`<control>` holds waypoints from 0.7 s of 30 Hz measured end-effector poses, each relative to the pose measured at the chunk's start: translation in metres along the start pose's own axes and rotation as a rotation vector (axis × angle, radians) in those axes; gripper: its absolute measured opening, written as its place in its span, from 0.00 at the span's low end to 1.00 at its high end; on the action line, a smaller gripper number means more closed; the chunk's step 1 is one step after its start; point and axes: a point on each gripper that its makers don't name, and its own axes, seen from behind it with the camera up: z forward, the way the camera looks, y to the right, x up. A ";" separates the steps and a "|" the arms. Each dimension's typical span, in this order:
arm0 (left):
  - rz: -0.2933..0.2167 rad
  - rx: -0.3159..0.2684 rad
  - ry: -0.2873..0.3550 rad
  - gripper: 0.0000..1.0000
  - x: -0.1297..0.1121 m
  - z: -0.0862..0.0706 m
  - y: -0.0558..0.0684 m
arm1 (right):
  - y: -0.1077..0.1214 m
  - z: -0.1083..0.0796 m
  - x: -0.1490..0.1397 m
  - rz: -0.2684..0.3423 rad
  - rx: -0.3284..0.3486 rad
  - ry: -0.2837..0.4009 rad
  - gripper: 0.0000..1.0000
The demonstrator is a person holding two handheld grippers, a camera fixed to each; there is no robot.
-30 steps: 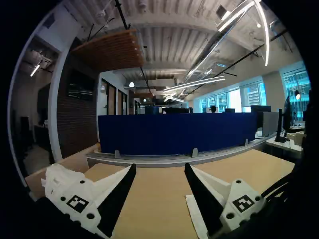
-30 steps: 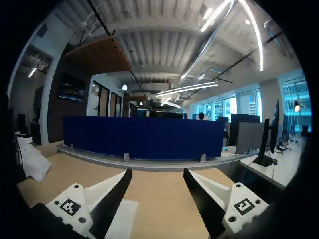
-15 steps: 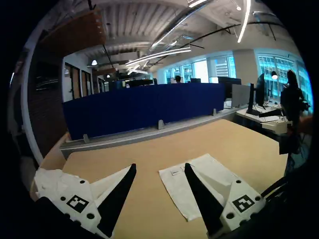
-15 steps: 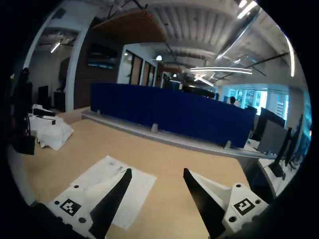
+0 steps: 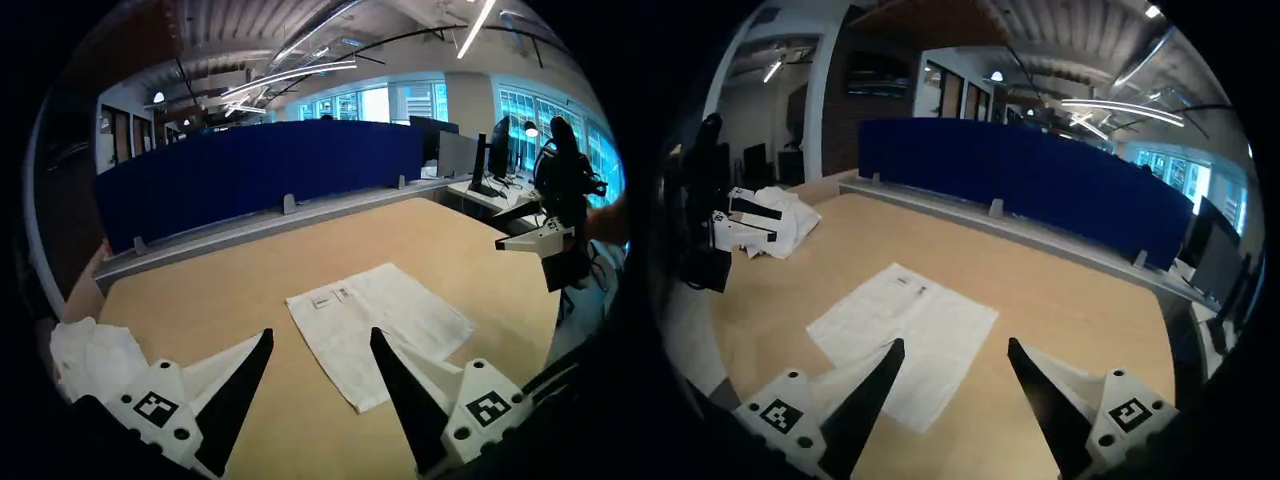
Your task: Fold towel
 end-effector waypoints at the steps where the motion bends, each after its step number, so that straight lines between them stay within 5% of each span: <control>1: 0.003 -0.005 -0.010 0.89 -0.006 0.003 0.002 | -0.001 0.003 -0.006 -0.002 0.002 -0.010 1.00; 21: 0.001 -0.109 -0.266 0.90 -0.136 0.064 0.046 | -0.024 0.051 -0.116 0.023 0.062 -0.177 1.00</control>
